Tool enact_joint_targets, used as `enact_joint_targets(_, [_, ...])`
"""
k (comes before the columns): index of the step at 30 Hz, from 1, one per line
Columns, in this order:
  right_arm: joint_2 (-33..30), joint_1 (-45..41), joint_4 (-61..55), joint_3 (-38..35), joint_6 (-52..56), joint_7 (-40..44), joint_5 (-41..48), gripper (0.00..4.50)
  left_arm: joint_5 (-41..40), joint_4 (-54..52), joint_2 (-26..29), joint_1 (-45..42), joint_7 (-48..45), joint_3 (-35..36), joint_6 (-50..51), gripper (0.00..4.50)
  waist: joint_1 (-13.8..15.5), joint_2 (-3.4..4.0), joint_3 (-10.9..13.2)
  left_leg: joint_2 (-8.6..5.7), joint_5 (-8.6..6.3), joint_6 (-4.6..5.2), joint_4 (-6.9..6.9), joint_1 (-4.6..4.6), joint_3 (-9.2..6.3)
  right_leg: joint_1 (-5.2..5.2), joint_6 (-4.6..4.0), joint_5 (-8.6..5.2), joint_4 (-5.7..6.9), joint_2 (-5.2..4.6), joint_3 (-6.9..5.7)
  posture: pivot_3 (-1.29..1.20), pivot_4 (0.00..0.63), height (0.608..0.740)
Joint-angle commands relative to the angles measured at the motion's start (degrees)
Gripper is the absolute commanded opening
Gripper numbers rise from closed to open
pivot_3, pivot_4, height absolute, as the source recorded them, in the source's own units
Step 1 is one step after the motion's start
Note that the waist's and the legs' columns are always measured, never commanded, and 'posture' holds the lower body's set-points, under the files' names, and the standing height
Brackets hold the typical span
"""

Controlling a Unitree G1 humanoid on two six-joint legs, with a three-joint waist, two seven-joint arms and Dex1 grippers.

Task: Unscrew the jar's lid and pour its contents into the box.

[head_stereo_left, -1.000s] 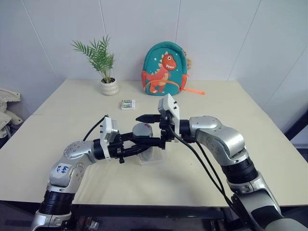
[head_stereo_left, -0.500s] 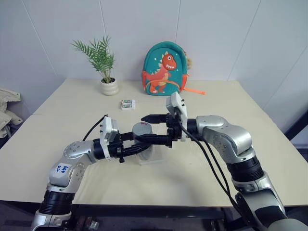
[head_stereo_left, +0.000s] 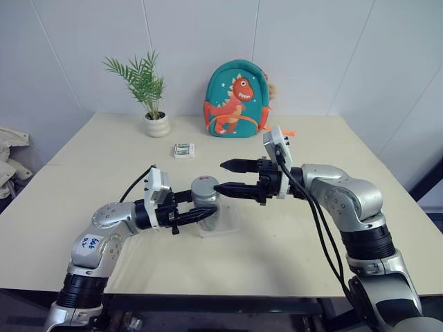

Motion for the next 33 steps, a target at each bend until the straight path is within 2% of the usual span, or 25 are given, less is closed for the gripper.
enact_joint_targets(1, [-1.1, 0.1, 0.2, -1.6, -0.3, 0.3, 0.4, 4.41, -0.9, -1.2, 0.1, -0.3, -0.2, 0.7, -0.7, 2.06, 0.0, 0.00, 0.0, 0.00, 0.00, 0.00, 0.00, 0.00, 0.00, 0.00, 0.00, 0.00, 0.00, 0.00, 0.00, 0.00, 0.150, 0.740])
enact_joint_targets(8, [-1.4, -0.2, 2.1, -2.4, -1.1, 1.7, 0.8, 4.41, -0.8, -1.0, 0.1, -0.4, -0.2, 0.7, -0.8, 2.06, 0.0, 0.00, 0.0, 0.00, 0.00, 0.00, 0.00, 0.00, 0.00, 0.00, 0.00, 0.00, 0.00, 0.01, 0.00, 0.00, 0.150, 0.740])
enact_joint_targets(12, [0.7, -1.1, -1.6, -3.3, 0.8, 1.6, 4.5, 4.41, -0.8, -0.8, 0.3, -0.5, -0.2, 0.7, -0.8, 2.06, -0.1, 0.00, 0.0, 0.00, 0.00, 0.00, 0.00, 0.00, 0.00, 0.00, 0.00, 0.00, 0.00, 0.01, 0.00, 0.00, 0.150, 0.740])
enact_joint_targets(19, [4.4, -3.1, -5.7, -0.6, 2.6, -0.8, 5.8, 4.41, -0.7, -0.5, 0.1, -0.8, -0.3, 0.6, -1.0, 2.06, 0.0, 0.00, 0.0, 0.00, 0.00, 0.00, 0.00, 0.00, 0.00, 0.00, 0.00, 0.00, 0.03, 0.00, 0.00, 0.00, 0.150, 0.740])
enact_joint_targets(26, [7.6, -4.4, -4.9, 3.9, 1.2, -3.2, 2.3, 4.41, -0.8, -0.6, -0.1, -0.8, -0.2, 0.4, -0.9, 2.06, -0.1, 0.00, 0.0, 0.00, 0.00, 0.00, 0.00, 0.00, 0.00, -0.01, 0.00, 0.00, 0.02, 0.00, 0.00, 0.00, 0.150, 0.740])
enact_joint_targets(33, [8.2, -3.9, -3.0, 8.1, -3.0, -3.1, -3.7, 4.41, -0.9, -1.0, 0.0, -0.6, -0.1, 0.6, -0.7, 2.06, 0.0, 0.00, 0.0, 0.00, 0.00, 0.00, 0.00, 0.00, 0.00, -0.01, 0.00, 0.00, 0.02, 0.01, 0.00, 0.00, 0.150, 0.740])
